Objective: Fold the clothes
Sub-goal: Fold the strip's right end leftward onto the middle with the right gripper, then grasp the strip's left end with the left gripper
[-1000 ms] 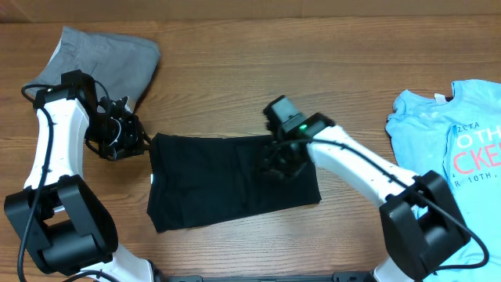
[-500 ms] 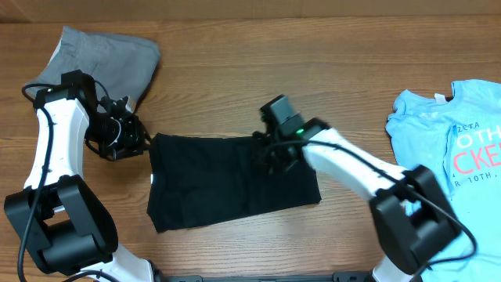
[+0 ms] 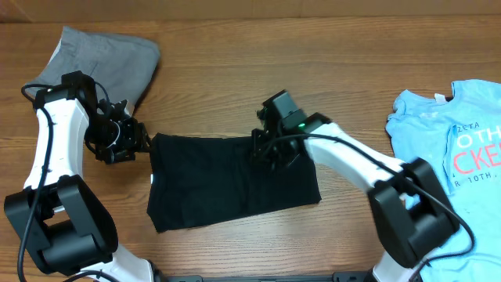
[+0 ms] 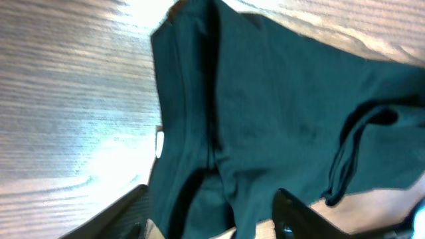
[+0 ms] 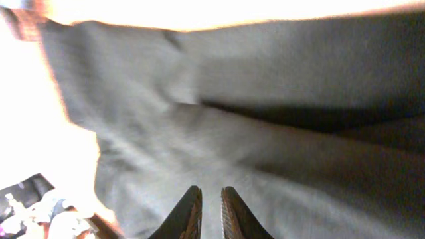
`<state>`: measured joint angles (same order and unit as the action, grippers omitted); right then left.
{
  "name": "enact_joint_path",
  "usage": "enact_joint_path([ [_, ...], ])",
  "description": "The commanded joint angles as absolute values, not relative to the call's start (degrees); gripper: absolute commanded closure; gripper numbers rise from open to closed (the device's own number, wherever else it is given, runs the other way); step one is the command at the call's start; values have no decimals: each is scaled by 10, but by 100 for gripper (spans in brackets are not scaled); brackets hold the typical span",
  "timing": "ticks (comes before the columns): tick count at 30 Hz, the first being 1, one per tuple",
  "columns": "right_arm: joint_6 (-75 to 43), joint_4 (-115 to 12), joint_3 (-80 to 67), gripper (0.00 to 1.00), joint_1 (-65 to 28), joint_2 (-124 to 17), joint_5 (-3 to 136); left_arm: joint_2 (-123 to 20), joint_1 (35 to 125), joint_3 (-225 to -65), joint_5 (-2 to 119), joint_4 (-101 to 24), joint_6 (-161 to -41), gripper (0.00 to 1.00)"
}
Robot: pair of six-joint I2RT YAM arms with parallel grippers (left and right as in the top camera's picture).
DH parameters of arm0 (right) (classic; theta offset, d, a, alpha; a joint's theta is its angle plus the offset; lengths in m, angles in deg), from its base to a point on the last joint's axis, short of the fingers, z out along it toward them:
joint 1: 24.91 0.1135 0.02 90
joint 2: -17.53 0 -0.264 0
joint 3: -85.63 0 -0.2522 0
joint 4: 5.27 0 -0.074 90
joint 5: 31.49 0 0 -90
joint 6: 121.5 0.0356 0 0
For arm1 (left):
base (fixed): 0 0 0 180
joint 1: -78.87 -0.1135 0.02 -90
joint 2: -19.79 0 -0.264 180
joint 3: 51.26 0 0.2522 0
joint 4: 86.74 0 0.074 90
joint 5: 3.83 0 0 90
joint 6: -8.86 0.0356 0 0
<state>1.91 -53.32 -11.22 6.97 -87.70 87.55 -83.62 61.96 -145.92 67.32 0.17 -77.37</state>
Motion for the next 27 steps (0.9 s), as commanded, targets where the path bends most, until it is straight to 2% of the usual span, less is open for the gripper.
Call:
enact_joint_path([
  [1, -26, -587, -93, 80, 68, -815, 910, -839, 615, -1424, 688, -25, -774, 31],
  [6, -26, -660, -101, 78, 70, -817, 891, -840, 612, -1363, 688, -77, -786, 28],
  [10, -18, -642, -134, 79, 73, -822, 879, -840, 612, -1326, 701, -109, -785, 22],
  [13, 22, -621, -161, 84, 73, -834, 882, -840, 612, -1307, 710, -123, -786, 20],
  [21, 48, -576, -193, 85, 73, -858, 886, -840, 612, -1213, 672, -208, -786, 25],
  [25, 48, -573, -193, 85, 72, -858, 886, -840, 613, -1173, 636, -253, -778, 32],
  [27, 48, -572, -193, 85, 72, -858, 886, -840, 614, -1156, 618, -260, -763, 39],
])
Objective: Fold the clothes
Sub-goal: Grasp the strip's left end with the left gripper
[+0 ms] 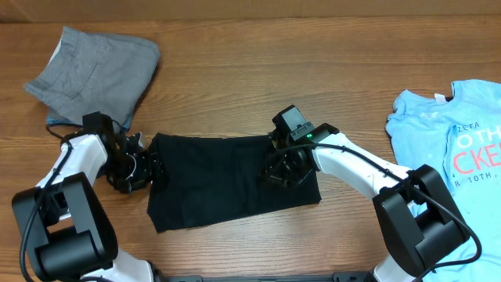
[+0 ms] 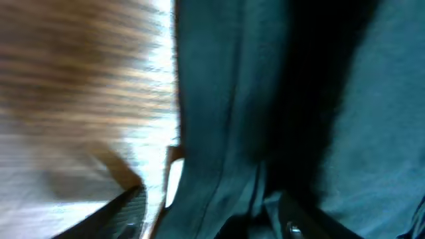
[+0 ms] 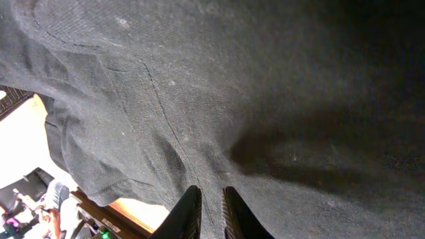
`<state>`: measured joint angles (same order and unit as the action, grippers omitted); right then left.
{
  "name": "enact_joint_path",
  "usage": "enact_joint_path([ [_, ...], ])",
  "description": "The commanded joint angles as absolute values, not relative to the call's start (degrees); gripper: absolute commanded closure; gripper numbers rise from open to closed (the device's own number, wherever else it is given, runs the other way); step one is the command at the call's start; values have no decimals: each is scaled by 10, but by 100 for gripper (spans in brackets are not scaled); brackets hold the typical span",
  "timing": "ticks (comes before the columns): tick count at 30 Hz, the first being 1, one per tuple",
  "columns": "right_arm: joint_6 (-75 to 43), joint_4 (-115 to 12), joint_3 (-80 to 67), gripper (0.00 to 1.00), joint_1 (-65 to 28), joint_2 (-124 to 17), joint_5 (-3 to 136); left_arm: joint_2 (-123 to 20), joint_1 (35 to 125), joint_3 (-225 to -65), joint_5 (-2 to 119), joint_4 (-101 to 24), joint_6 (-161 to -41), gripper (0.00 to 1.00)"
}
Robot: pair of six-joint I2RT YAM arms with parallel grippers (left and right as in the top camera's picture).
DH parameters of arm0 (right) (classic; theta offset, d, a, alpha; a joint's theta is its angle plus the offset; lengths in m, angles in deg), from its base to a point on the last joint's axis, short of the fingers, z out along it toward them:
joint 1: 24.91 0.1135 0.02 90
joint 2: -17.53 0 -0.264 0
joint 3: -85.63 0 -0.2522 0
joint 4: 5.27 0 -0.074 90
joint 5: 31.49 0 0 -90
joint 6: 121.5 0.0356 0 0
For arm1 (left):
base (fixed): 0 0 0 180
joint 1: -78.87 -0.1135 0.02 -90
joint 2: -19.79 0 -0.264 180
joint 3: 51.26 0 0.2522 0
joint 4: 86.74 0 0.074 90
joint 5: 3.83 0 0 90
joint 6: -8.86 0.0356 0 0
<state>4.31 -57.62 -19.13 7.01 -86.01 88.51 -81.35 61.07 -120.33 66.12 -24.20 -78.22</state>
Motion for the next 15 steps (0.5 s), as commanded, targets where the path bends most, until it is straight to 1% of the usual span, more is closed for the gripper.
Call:
enact_joint_path([
  [1, 48, -571, -193, 85, 72, -858, 886, -840, 613, -1148, 604, -260, -754, 45],
  [2, 48, -570, -193, 85, 72, -858, 886, -840, 613, -1141, 591, -262, -741, 48],
  [8, 48, -568, -193, 85, 72, -858, 886, -840, 613, -1101, 584, -302, -733, 49],
  [9, 48, -568, -193, 85, 72, -858, 886, -840, 613, -1097, 584, -304, -729, 53],
  [11, 48, -568, -193, 86, 72, -858, 886, -840, 613, -1095, 577, -313, -729, 68],
  [15, 48, -569, -193, 85, 72, -858, 886, -840, 613, -1095, 576, -320, -730, 74],
])
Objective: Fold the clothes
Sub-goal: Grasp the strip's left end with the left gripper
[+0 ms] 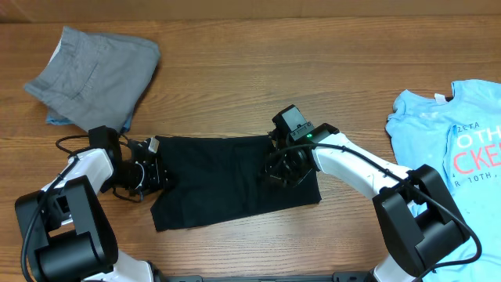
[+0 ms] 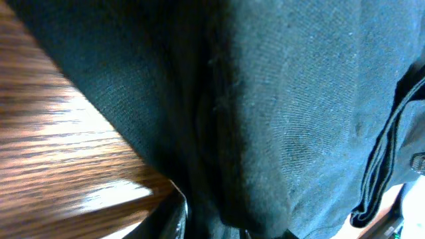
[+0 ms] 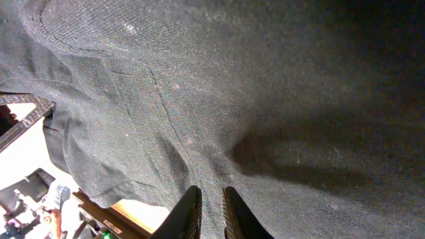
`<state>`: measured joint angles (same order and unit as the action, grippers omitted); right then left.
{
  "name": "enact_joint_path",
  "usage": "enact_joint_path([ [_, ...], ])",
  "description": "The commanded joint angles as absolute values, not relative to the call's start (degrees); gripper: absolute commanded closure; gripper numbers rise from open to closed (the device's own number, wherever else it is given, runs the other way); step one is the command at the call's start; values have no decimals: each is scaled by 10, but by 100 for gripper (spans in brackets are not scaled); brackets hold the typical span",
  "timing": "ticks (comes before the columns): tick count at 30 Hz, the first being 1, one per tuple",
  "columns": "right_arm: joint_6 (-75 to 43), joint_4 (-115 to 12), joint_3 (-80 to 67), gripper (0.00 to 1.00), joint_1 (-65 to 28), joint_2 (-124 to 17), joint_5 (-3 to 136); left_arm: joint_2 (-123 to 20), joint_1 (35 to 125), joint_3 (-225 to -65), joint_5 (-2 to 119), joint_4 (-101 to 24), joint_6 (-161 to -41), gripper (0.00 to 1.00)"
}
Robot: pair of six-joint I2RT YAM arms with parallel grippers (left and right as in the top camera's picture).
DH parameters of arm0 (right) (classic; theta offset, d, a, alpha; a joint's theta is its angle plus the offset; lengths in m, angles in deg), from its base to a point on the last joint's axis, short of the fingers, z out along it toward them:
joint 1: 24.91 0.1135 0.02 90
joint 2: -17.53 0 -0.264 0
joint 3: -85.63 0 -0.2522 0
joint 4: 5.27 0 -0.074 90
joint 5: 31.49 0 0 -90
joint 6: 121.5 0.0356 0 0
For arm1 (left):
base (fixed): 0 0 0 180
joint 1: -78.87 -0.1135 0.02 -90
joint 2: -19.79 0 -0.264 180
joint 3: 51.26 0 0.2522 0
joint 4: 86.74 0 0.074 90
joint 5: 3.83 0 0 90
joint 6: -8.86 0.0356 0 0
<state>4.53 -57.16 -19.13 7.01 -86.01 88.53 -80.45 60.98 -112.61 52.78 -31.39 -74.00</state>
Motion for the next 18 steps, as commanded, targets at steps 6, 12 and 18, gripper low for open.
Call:
enact_joint_path([
  [6, 48, -572, -193, 85, 72, -858, 886, -840, 613, -1095, 577, -319, -721, 62],
  [12, 48, -573, -193, 85, 72, -858, 886, -840, 613, -1095, 578, -317, -718, 46],
  [18, 48, -574, -193, 85, 72, -858, 886, -840, 613, -1093, 572, -324, -692, 38],
])
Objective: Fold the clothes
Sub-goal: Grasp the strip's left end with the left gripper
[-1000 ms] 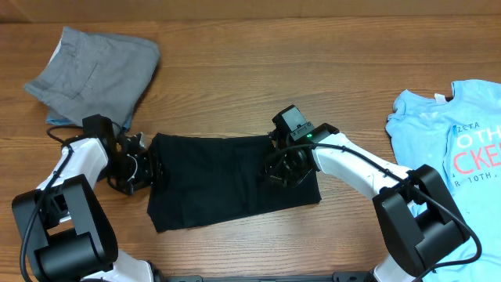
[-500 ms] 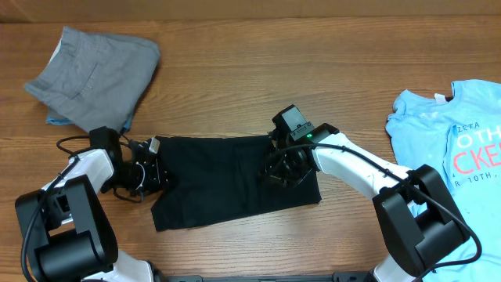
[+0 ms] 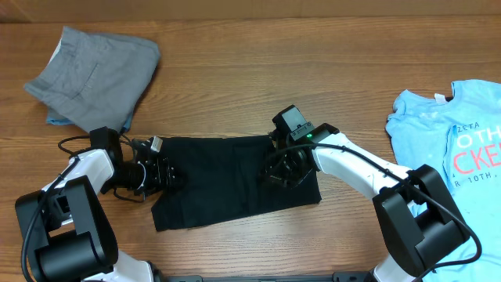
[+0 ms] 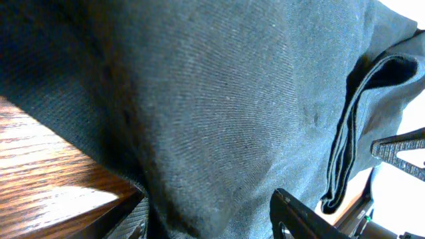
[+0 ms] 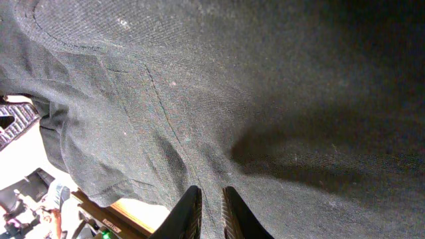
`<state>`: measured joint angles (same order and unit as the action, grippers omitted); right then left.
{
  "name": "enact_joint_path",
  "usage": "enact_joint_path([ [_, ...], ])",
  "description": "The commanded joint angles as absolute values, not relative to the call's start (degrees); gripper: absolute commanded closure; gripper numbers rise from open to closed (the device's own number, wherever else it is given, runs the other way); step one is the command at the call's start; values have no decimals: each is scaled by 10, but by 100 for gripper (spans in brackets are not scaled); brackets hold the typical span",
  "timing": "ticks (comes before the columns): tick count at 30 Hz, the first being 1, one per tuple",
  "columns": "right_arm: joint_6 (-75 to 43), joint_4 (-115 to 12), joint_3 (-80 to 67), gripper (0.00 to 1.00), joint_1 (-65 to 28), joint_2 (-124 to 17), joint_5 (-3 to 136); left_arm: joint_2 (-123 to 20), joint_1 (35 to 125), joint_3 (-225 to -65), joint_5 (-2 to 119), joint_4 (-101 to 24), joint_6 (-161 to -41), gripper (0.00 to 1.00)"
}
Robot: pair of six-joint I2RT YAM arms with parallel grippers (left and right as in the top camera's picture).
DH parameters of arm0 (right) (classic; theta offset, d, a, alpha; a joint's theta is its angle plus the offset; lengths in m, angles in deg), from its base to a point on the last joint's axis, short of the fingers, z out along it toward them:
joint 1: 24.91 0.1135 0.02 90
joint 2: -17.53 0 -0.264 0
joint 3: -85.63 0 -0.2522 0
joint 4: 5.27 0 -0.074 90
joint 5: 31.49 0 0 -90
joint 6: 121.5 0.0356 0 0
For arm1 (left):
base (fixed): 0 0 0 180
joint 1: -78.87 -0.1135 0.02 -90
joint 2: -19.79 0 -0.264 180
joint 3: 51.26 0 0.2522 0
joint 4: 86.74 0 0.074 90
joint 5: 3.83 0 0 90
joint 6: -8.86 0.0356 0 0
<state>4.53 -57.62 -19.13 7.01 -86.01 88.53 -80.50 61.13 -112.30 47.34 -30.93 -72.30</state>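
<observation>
A black garment [image 3: 227, 184] lies folded flat in the middle of the wooden table [image 3: 274, 63]. My left gripper [image 3: 163, 174] is low at its left edge. In the left wrist view the left gripper [image 4: 216, 222] is open, its fingers [image 4: 299, 212] wide apart, and the black garment [image 4: 219, 99] bulges between them. My right gripper [image 3: 280, 168] rests on the garment's right part. In the right wrist view the right gripper [image 5: 211, 209] is shut, tips against the black garment [image 5: 265, 99] beside a seam.
Grey shorts [image 3: 98, 70] lie crumpled at the back left, just behind my left arm. A light blue T-shirt [image 3: 454, 149] with pink lettering is spread at the table's right edge.
My left gripper has moved slightly farther right onto the garment's left edge, and cloth now fills more of its view. The right gripper has not moved.
First my left gripper was open off the garment's upper left corner, and the right one shut at its top edge. Then the left had come down beside the left edge and the right onto the right part. Since then the left has been over the cloth edge.
</observation>
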Motion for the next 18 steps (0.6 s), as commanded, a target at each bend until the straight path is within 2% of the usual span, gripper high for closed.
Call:
enact_joint_path([
  [1, 48, -574, -193, 85, 72, -858, 886, -840, 613, -1093, 571, -324, -688, 40],
  [3, 48, -574, -193, 85, 72, -858, 886, -840, 613, -1092, 571, -326, -686, 51],
  [8, 47, -574, -193, 85, 72, -858, 886, -840, 613, -1087, 566, -329, -682, 93],
  [9, 47, -574, -193, 85, 72, -858, 886, -840, 613, -1087, 565, -325, -683, 96],
  [13, 31, -583, -187, 90, 71, -857, 874, -839, 610, -1099, 565, -296, -685, 96],
  [18, 21, -650, -159, 91, 71, -841, 798, -838, 599, -1189, 586, -186, -685, 96],
])
